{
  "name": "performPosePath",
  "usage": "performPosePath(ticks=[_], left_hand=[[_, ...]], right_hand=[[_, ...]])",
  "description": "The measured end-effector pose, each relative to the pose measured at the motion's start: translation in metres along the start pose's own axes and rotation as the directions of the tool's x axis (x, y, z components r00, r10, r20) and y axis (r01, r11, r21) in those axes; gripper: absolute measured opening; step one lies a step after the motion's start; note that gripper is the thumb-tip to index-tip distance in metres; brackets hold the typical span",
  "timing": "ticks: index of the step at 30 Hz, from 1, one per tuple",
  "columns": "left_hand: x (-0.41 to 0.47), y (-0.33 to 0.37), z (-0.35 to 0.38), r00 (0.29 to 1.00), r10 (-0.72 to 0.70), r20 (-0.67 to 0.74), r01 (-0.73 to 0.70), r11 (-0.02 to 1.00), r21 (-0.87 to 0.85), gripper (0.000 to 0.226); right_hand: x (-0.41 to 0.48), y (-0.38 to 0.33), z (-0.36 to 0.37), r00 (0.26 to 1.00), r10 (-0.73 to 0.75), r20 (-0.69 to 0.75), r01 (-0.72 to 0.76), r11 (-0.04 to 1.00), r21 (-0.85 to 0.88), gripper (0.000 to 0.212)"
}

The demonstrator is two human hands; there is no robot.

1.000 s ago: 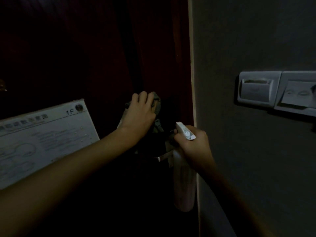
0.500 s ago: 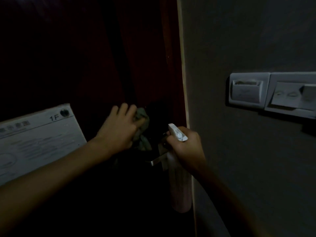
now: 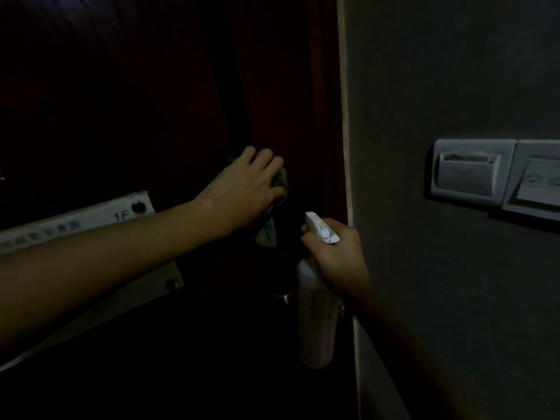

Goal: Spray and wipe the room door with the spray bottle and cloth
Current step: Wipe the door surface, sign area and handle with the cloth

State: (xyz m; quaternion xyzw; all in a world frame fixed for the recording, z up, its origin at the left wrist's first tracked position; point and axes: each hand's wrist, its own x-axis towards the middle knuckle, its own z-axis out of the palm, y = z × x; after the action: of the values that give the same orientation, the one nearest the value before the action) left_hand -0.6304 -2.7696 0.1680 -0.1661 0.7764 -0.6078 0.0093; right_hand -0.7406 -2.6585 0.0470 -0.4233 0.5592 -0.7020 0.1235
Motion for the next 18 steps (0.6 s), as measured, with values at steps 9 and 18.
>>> performPosePath(ticks=[9, 18], left_hand=[[-0.027, 0.041, 0.003, 0.992, -0.119, 0.040, 0.118, 0.993, 0.013, 0.063], [-0.030, 0.062, 0.020, 0.999, 0.004, 0.051, -0.001, 0.999, -0.052, 0.063]], right_hand=[[-0.014, 0.011, -0.014, 1.000, 0.005, 0.018, -0.006, 1.000, 0.025, 0.014], [-0.011, 0.007, 0.000, 1.000, 0.002, 0.021, -0.002, 1.000, 0.015, 0.013]])
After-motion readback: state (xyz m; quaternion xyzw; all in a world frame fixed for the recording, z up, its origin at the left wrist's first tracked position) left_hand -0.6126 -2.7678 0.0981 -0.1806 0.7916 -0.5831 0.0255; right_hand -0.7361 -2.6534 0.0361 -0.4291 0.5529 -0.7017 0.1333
